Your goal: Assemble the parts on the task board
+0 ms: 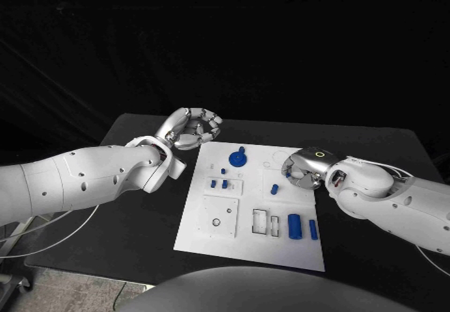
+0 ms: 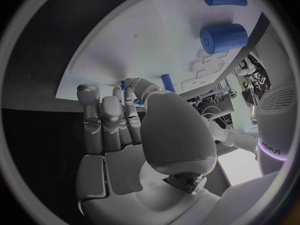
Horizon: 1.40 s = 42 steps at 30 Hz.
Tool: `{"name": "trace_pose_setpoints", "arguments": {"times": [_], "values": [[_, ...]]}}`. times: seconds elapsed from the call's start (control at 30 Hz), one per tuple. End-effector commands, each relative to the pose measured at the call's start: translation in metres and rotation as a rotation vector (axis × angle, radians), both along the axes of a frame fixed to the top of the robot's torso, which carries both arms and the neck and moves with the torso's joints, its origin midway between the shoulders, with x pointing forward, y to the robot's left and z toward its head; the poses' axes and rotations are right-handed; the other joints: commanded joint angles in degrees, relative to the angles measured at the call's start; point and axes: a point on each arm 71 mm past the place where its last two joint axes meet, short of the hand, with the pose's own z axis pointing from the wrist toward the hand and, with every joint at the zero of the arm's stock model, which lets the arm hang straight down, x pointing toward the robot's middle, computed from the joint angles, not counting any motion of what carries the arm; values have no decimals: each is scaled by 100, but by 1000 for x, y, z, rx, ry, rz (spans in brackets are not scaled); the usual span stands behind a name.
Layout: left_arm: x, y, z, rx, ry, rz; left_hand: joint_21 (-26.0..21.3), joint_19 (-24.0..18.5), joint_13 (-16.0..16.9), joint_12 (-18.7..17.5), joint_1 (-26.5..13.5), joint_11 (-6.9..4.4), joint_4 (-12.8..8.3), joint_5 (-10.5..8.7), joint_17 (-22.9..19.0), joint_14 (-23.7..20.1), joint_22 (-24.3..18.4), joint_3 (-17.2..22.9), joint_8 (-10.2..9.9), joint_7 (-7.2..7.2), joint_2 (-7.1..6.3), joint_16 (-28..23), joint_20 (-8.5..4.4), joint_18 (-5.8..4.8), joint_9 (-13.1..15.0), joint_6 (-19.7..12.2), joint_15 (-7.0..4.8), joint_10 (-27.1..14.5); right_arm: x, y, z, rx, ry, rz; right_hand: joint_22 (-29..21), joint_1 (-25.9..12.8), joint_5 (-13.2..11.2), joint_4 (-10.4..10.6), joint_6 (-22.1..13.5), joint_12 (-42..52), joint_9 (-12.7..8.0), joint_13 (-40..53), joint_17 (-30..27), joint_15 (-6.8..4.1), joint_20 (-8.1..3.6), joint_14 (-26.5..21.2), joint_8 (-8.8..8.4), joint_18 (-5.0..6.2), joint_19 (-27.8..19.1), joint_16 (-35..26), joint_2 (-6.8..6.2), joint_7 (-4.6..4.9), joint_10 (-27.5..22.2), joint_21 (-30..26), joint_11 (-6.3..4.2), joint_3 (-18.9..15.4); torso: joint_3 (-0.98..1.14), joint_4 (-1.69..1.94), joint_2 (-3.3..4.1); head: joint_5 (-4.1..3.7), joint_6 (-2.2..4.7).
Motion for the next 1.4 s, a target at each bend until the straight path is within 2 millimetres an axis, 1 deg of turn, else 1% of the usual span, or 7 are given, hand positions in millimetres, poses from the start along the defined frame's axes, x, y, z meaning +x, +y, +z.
{"name": "trace_pose_setpoints", "arguments": {"times": [0.03,0.37,0.67,0.8,1.13,1.33,1.4], "values": [[0,-3,0,2,7,-23,39,13,-16,7,79,-3,-3,28,-3,-21,985,-17,39,53,10,25,45,36,-9,7,23,47,0,1,-4,-9,17,8,442,50,5,-65,52,-27,34,-22,-17,-27,-48,-17,28,-72,-2,-3,18,-7,63,18,2,-1,0,2,3,2,-1],[0,-4,-1,4,12,-23,52,22,-44,6,123,-9,-7,67,6,-10,989,-14,56,77,23,38,48,34,-19,17,25,81,-2,-3,-7,12,4,16,473,167,17,-202,141,45,222,-84,-22,-36,-81,7,130,-90,33,37,71,28,387,166,-73,22,0,-1,0,20,-1],[0,-4,-1,5,18,-25,56,23,-64,3,160,-12,-13,90,1,-10,989,-9,65,92,29,41,49,34,-27,18,25,100,-3,-8,-1,69,-35,20,490,189,-21,-237,109,59,283,-117,-30,-52,-91,27,128,-107,67,53,90,68,504,273,-84,17,0,-4,-3,45,-1],[0,-4,-2,6,20,-25,56,23,-64,3,160,-12,-13,90,1,-10,989,-9,65,92,29,41,49,34,-27,18,25,100,-3,-9,9,94,-58,23,496,181,-32,-235,93,61,292,-125,-33,-54,-89,33,119,-113,79,57,91,81,528,305,-81,11,-2,-2,0,39,-1],[0,-5,-2,6,29,-30,32,-2,-75,2,177,-12,-12,99,-38,-33,980,-8,66,102,31,29,50,41,-33,11,25,112,-2,-4,56,150,-139,46,496,167,-60,-230,73,53,303,-141,-54,-64,-87,30,106,-115,85,42,86,93,545,322,-70,-2,-4,3,-5,43,-1],[0,-7,-3,5,33,-34,32,-4,-85,0,193,-13,-12,103,-55,-45,979,-6,64,107,35,23,51,42,-40,1,26,120,-10,9,66,162,-123,78,492,154,-100,-222,38,40,310,-162,-70,-34,-73,26,81,-120,79,32,88,107,554,319,-63,-8,3,11,0,57,-1],[1,-7,-3,5,35,-35,23,-13,-88,-1,198,-13,-12,104,-70,-54,976,-4,64,108,38,18,51,44,-42,-1,26,122,-15,17,66,166,-105,97,489,156,-116,-223,8,28,308,-176,-81,-12,-60,22,58,-122,72,26,92,120,552,314,-51,-4,6,4,0,66,-1]]}}
